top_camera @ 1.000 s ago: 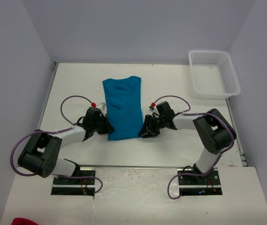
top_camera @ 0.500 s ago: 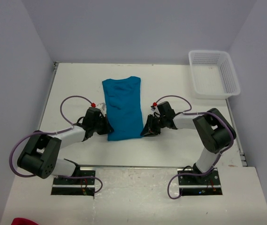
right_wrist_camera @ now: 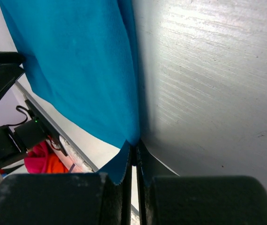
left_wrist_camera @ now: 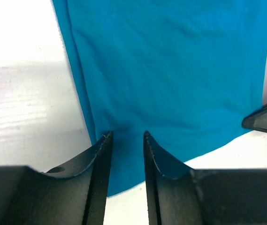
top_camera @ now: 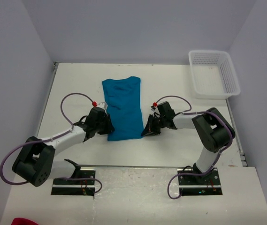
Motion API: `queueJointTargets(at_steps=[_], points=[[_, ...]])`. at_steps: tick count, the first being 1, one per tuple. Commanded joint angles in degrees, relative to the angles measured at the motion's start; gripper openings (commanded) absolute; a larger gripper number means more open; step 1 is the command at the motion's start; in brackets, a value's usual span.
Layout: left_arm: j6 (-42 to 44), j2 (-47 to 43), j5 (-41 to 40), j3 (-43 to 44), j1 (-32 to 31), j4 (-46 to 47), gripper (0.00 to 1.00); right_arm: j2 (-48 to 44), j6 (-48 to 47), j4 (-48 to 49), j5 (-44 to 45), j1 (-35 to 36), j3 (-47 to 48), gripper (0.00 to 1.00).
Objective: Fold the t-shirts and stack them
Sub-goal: Fold the folded rectangular tshirt in 1/3 of the way, then grab one side of the 2/3 rectangular tshirt with both arms
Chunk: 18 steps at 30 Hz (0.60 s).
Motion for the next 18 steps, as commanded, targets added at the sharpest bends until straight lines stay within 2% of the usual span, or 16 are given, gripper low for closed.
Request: queueJointTargets(at_steps=[1,8,11,18], points=[[-3.61,-4.35,-9.55,3.58,-2.59,-9.52,0.34,-0.72,-2.22,-1.94,5.48,-0.01,-2.02,0.0],[-10.13,-15.76,-8.77,-2.73,-3.47,-12.87,0.38,-2.22,-2.57,-2.2,5.13,0.78,-2.02,0.0],[-11.36,-18.06,-7.45,-5.2,-3.47,-13.75,0.39,-3.71,-2.66,-2.2,5.21,1.31,-2.28,0.0],[-13.47,-15.35,-1.21,-9.6,-3.47,-9.1,0.4,-4.59,-2.57,-1.94,4.42,2.1,-2.64,0.0]])
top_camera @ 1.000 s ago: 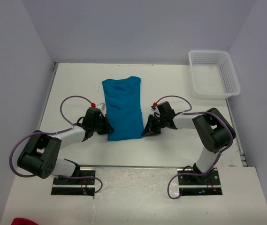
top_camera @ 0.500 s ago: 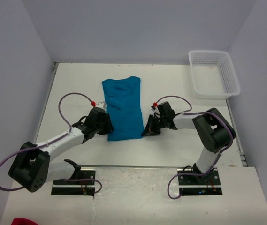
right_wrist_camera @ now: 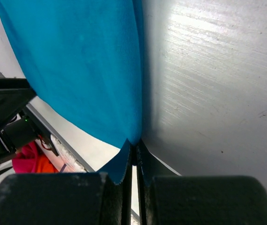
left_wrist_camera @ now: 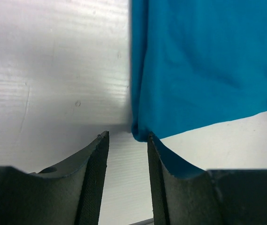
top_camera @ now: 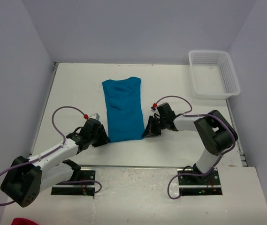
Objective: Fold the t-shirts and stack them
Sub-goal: Grab one side of the 2/3 rectangular tshirt with both arms
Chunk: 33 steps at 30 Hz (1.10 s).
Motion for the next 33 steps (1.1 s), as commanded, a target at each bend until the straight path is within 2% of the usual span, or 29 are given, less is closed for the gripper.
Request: queueJointTargets(at_steps=[1,10,17,20,22,28,33], points=[[-2.55,1.46,3.25,-1.73,-0.37,3.27,0.41,-1.99,-1.48,-1.67,2.15,0.9,-1.15,0.0],[-3.25,3.57,5.71,-4.37,-0.37,7.67,0.44,-2.43,-1.57,-1.67,2.06,0.99,-1.24,0.0],[-4.39,3.05,5.1,-4.99,-0.37,5.66,0.43,-2.61,-1.57,-1.94,2.68,0.9,-0.98,0.0],[-4.83,2.87,4.84,-5.69,-0.37,5.65,0.38,-2.43,-1.39,-1.85,2.59,0.99,-0.89,0.0],[-5.19,2.52,4.4,-5.95,-0.37,6.27,0.32,-2.34,-1.57,-2.02,2.59,0.99,-0.63,0.0],[-5.27,3.22,4.31,-5.78,-0.37,7.58,0.0,-2.34,-1.92,-2.38,2.41,0.99,-0.45,0.0],[-5.27,0.51,4.05,-4.81,-0.37,5.48,0.0,-3.48,-3.06,-4.3,3.81,1.95,-0.19,0.0]])
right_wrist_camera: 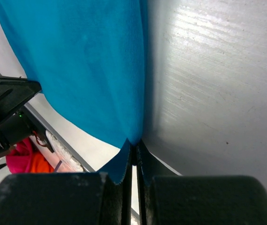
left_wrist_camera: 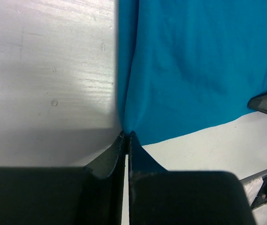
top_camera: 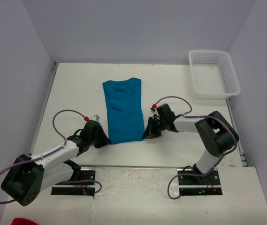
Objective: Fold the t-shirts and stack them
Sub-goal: Grab one side of the 2/3 rectangular tshirt with both arms
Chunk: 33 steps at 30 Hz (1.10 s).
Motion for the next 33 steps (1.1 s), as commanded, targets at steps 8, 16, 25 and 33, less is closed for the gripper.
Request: queueJointTargets(at_steps=[8,16,25,33], points=[[-0.69,-11.19,-1.69,1.14,-0.72,-12.4,0.0,-12.27,-3.95,-13.5,12.73,5.2,0.98,0.0],[-1.91,-23.41,-0.28,1.49,-1.69,-19.52,0.0,-22.56,-4.12,-19.05,16.6,9.51,-1.84,0.0],[1.59,-29.4,-3.0,11.93,-2.13,-27.26,0.0,-31.79,-4.3,-27.04,20.12,13.03,1.5,0.0],[7.39,-18.51,-8.97,21.34,-2.13,-22.69,0.0,-27.5,-7.11,-32.33,28.11,12.94,12.83,0.0]])
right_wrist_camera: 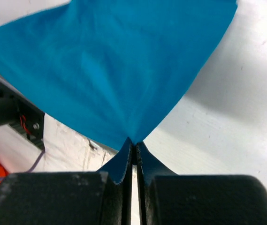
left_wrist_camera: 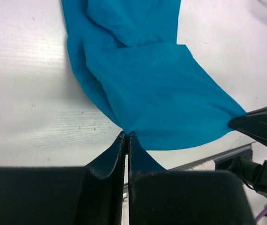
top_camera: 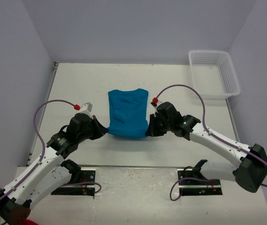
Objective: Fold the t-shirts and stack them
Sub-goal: Grab one side of the 2/3 rectangular tshirt with both arms, then fold the long partially folded tshirt into a neat square
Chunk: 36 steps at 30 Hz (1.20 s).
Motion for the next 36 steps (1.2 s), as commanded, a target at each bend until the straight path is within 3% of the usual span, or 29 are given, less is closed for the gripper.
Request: queueJointTargets(at_steps=[1,10,22,27,33,34,36], points=[[4.99,4.66,-5.68,6.5,0.08,2.95,0.0,3.26,-2.78,-4.81,6.42,-0.08,8.21,0.0],[11.06,21.7,-12.0,16.97,0.6,7.0,0.0,14.94,-6.29,-7.01,6.69,-4.38,21.24,0.0],[18.09,41.74,-11.04,30.77,7.55,10.78,0.0,29.63,-10.78,-8.94,0.27,-14.14,36.08,0.0],[20.11,50.72,-10.16,35.7,10.18,13.05,0.0,40.16,-12.18,-11.31,-2.45,-16.6,44.88,0.0],[22.75,69.5,-6.57,47.9,15.45,13.51,0.0,56.31,-15.43,-15.18,-4.38,-19.85,61.98,0.0],[23.97,71.28,-8.04,50.97,16.16,14.37,0.05,59.06,-16.22,-16.06,-6.83,-20.47,65.25,0.03],[24.33,76.82,-5.71,55.02,18.08,15.79,0.13,69.03,-18.16,-20.53,-6.68,-22.31,79.21,0.41]])
